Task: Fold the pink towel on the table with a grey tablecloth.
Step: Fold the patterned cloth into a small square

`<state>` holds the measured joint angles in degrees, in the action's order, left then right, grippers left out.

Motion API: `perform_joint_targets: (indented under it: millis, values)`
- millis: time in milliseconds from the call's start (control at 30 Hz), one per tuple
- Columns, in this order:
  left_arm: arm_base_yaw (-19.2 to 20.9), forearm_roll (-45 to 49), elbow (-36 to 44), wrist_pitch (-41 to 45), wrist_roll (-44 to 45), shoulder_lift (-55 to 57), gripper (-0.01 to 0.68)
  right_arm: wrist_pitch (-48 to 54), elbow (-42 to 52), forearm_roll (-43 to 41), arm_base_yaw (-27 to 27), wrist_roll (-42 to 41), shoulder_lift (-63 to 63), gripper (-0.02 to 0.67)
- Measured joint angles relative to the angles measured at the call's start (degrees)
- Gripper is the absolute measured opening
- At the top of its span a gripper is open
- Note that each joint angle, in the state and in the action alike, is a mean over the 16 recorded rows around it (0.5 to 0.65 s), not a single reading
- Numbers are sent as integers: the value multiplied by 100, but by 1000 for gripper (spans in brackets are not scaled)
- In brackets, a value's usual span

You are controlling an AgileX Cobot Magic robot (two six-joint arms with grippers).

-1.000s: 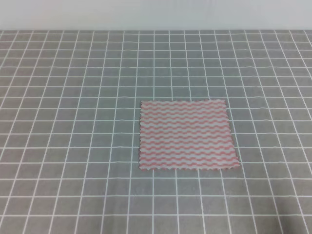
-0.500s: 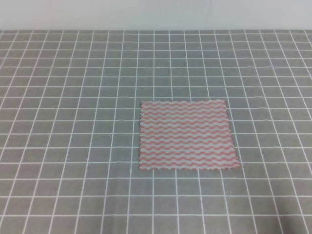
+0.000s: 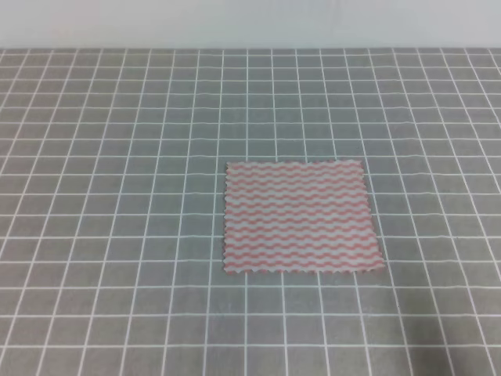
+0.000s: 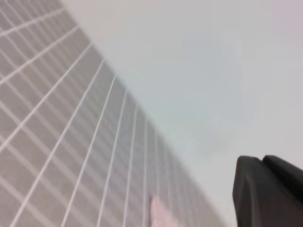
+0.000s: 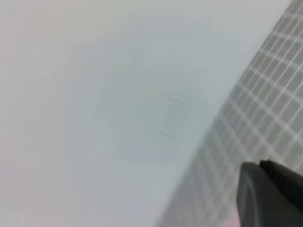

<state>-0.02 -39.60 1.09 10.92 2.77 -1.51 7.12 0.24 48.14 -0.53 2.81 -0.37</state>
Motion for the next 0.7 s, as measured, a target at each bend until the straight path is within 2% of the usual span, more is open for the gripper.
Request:
perform_joint_targets:
  millis: [167, 267, 433, 700]
  values:
    - [1, -1254, -9, -452, -103, 12, -1, -299, -3, 1623, -1, -60, -11, -18]
    - [1, -1564, -9, -676, -79, 13, -1, -307, 7, 1997, -1, -92, -11, -18]
    - [0, -1652, -1, -834, 156, 21, -1, -28, 7, 1983, 0, -324, 2, -18]
    - [-1, -1510, -188, -684, 902, 439, 0, 720, -22, 1887, 0, -1178, 80, -18]
